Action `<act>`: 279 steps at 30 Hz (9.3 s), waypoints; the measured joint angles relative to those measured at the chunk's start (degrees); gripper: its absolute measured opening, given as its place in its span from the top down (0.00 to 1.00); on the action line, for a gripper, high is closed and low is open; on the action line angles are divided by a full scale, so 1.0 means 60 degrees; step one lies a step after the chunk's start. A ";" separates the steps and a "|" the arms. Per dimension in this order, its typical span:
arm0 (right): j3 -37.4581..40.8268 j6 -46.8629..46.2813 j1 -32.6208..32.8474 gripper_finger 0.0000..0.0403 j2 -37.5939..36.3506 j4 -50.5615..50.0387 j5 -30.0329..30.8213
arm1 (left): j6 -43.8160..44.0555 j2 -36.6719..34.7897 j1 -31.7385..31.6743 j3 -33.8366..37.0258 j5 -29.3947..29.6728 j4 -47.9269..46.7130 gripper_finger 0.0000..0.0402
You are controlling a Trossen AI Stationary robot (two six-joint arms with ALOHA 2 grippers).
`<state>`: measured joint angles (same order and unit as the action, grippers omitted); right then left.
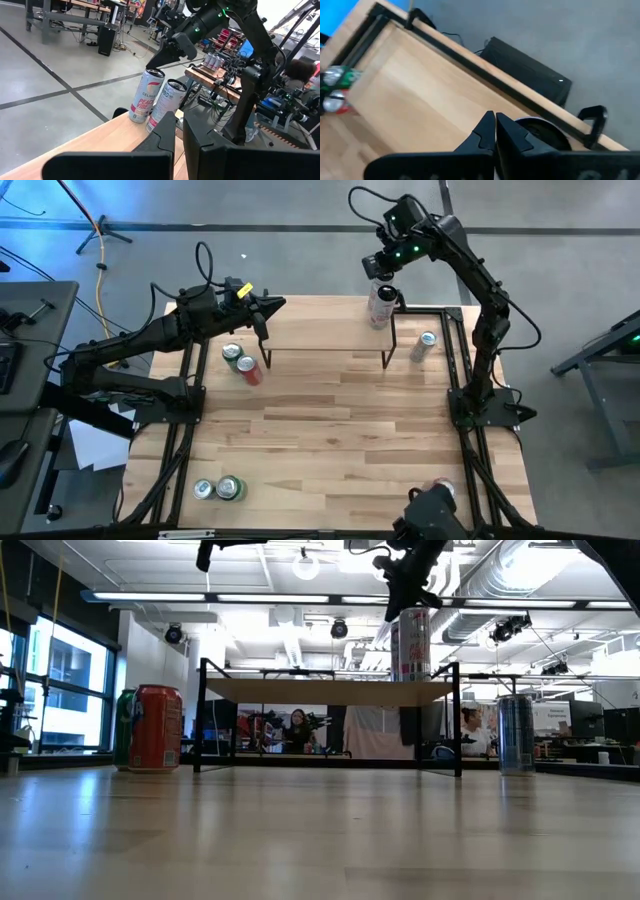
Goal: Place canned beverage on shelf
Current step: Adjust the white pink soda can on the shelf, then put the top blue soda can on the shelf
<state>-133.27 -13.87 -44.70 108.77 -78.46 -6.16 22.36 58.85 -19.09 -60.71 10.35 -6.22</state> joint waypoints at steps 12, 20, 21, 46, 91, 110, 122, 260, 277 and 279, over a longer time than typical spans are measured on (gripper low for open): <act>0.0000 0.0146 0.0047 1.00 0.0004 -0.0800 0.0344 | 0.0013 0.0000 0.0003 0.0000 -0.0180 0.0000 1.00; 0.0000 0.0310 0.0149 1.00 0.0004 -0.0926 0.0336 | 0.0010 0.0000 0.0003 0.0000 -0.0182 0.0000 1.00; 0.0000 0.0326 0.0159 1.00 0.0000 -0.0979 0.0309 | 0.0013 0.0000 0.0003 0.0000 -0.0182 0.0000 1.00; -0.0153 0.0647 0.0165 1.00 -0.0197 -0.1387 0.0280 | 0.0005 -0.0003 0.0003 0.0001 -0.0178 0.0000 1.00; 0.8634 0.0554 0.6757 1.00 -0.6220 0.7848 0.2008 | -0.0910 -0.3040 0.1155 0.1967 -0.1439 0.1021 1.00; 1.2834 0.1561 0.6757 1.00 -0.9147 1.2656 0.1726 | -0.1337 -0.0195 0.1922 0.1967 -0.1322 0.4802 1.00; 1.2033 0.0552 0.6746 0.98 -0.8842 1.2806 0.2291 | -0.1262 -0.0395 0.1922 0.1967 -0.1326 0.4650 1.00; 0.4852 -0.3297 0.6628 0.44 -0.5513 -0.1194 -0.0655 | 0.0027 -0.1007 0.1656 0.1967 -0.1377 0.3938 1.00; 0.0180 -0.1125 0.6993 0.44 -0.2603 -0.0409 0.0756 | 0.0828 -0.1005 0.1656 0.1967 -0.2746 0.3920 1.00; 0.0302 -0.1147 0.6805 0.44 -0.2466 -0.0604 0.1021 | 0.0942 -0.1005 0.1656 0.1963 -0.3171 0.3920 1.00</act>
<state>-131.46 -20.75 -3.88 93.97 -82.08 -0.04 28.01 52.82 -9.15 -48.93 -8.68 17.30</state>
